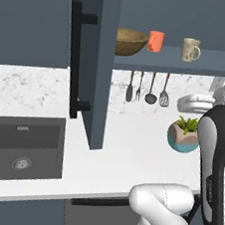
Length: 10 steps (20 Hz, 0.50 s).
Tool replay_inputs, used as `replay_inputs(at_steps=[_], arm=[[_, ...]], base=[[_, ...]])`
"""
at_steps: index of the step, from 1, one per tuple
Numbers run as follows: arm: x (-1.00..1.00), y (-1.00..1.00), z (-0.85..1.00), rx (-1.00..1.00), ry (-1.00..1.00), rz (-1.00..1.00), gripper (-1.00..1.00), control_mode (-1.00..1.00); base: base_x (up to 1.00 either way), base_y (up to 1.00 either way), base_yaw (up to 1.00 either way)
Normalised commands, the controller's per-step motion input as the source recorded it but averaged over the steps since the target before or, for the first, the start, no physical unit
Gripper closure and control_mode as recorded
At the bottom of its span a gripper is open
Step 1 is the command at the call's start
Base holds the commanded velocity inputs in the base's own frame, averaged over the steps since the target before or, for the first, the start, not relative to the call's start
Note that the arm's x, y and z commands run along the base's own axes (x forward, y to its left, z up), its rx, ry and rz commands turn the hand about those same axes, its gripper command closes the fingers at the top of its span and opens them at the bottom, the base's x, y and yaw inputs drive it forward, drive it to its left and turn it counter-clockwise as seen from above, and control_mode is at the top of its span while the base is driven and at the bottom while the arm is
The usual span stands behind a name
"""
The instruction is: Gather all objects into one cabinet and sort the glasses and bowls to opposite sides.
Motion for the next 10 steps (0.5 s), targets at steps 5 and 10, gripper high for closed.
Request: replay_inputs(at_steps=[5, 10], arm=[[-0.06, 0.0, 0.0, 0.0, 0.0, 0.0, -1.0, -1.0], [0.0, 0.0, 0.0, 0.0, 0.0, 0.0, -1.0, 1.0]], base=[[0.0, 0.0, 0.0], [0.0, -0.01, -0.02]])
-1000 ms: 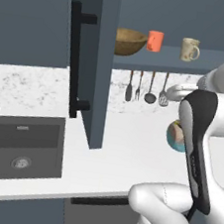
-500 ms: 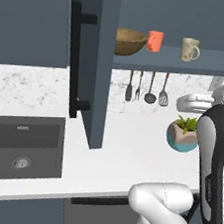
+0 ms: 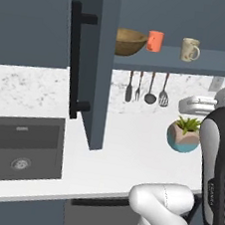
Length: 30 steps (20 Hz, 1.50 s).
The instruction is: Gather all objects into one cabinet and sort the glasses and bowls to opposite sides.
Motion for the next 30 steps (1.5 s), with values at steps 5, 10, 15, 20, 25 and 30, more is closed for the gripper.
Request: replay_inputs(at_steps=[5, 10, 15, 20, 25, 30], arm=[[0.0, 0.0, 0.0, 0.0, 0.0, 0.0, -1.0, 1.0], [0.0, 0.0, 0.0, 0.0, 0.0, 0.0, -1.0, 1.0], [0.0, 0.0, 0.0, 0.0, 0.0, 0.0, -1.0, 1.0], [0.0, 0.0, 0.0, 0.0, 0.0, 0.0, -1.0, 1.0], [0.0, 0.0, 0.0, 0.0, 0.0, 0.0, -1.0, 1.0], [0.0, 0.0, 0.0, 0.0, 0.0, 0.0, -1.0, 1.0]], base=[[0.0, -0.23, -0.22], [0.0, -0.24, -0.3], [-0.04, -0.19, -0.35], [-0.18, -0.23, -0.36], [-0.23, -0.31, -0.36], [-0.25, -0.35, -0.38]])
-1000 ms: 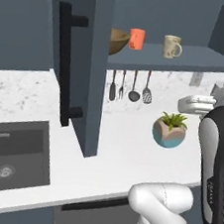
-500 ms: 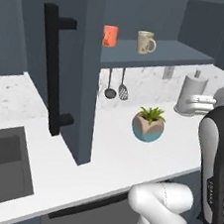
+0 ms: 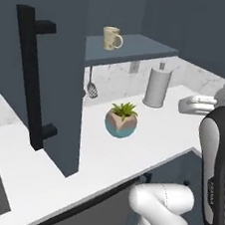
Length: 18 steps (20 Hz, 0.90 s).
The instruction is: Gather all objects into one cabinet and sort the glasses and bowls to opposite sides.
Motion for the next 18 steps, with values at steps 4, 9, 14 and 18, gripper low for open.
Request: replay_inputs(at_steps=[4, 9, 14, 18], arm=[[0.0, 0.0, 0.0, 0.0, 0.0, 0.0, -1.0, 1.0], [0.0, 0.0, 0.0, 0.0, 0.0, 0.0, -1.0, 1.0], [0.0, 0.0, 0.0, 0.0, 0.0, 0.0, -1.0, 1.0], [0.0, 0.0, 0.0, 0.0, 0.0, 0.0, -1.0, 1.0]], base=[[-0.32, -0.34, -0.39], [-0.39, -0.35, -0.4], [-0.42, -0.33, -0.42], [-0.46, -0.25, -0.45]])
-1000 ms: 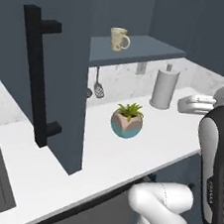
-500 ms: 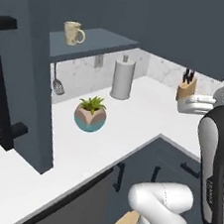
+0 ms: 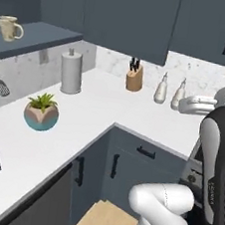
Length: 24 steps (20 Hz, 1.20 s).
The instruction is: Gather all objects into one cabinet and sort the glasses and bowls to opposite sides.
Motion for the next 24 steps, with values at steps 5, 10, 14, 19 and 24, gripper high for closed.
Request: replay_inputs(at_steps=[5, 10, 14, 19, 24], arm=[[0.0, 0.0, 0.0, 0.0, 0.0, 0.0, -1.0, 1.0], [0.0, 0.0, 0.0, 0.0, 0.0, 0.0, -1.0, 1.0], [0.0, 0.0, 0.0, 0.0, 0.0, 0.0, -1.0, 1.0], [0.0, 0.0, 0.0, 0.0, 0.0, 0.0, -1.0, 1.0], [0.0, 0.0, 0.0, 0.0, 0.0, 0.0, -1.0, 1.0]], base=[[-0.49, -0.12, -0.51], [-0.45, -0.13, -0.53], [-0.45, -0.17, -0.54], [-0.46, -0.2, -0.54], [-0.45, -0.25, -0.54]])
